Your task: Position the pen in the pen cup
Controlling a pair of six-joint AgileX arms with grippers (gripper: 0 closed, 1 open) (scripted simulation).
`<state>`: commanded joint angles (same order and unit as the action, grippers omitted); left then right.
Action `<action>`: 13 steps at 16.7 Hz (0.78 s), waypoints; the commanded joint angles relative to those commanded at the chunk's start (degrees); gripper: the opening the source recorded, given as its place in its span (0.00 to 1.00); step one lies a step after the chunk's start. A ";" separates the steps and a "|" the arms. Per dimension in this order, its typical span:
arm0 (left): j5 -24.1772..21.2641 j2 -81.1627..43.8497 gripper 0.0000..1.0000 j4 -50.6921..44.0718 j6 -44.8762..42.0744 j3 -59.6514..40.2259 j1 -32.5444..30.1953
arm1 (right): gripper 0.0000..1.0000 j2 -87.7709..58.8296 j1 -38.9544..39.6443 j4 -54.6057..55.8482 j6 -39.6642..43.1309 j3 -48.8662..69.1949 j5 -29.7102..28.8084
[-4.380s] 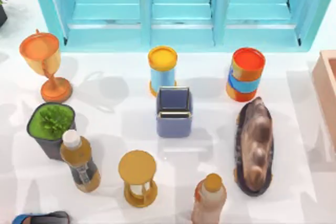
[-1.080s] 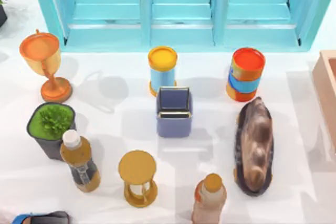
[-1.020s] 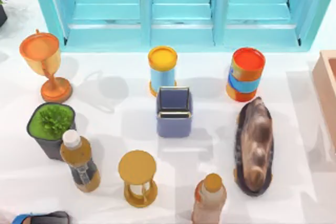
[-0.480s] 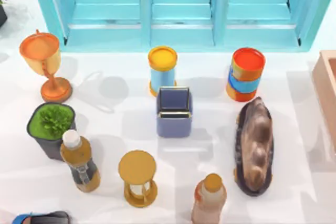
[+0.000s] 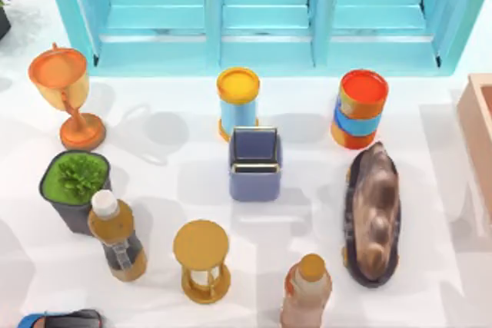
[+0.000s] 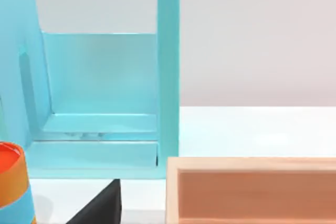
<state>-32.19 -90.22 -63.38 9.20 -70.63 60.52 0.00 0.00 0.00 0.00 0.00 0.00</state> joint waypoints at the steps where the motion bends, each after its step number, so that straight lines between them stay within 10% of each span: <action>1: -0.04 0.19 0.00 -0.20 -0.16 -0.01 0.14 | 1.00 0.00 0.00 0.00 0.00 0.00 0.00; 7: 1.53 0.23 0.00 1.58 0.36 -0.59 -1.38 | 1.00 0.00 0.00 0.00 0.00 0.00 0.00; 13: 17.62 1.03 0.00 17.18 4.63 -5.48 -16.73 | 1.00 0.00 0.00 0.00 0.00 0.00 0.00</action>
<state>-14.57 -89.18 -46.20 13.84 -76.11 43.79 0.00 0.00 0.00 0.00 0.00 0.00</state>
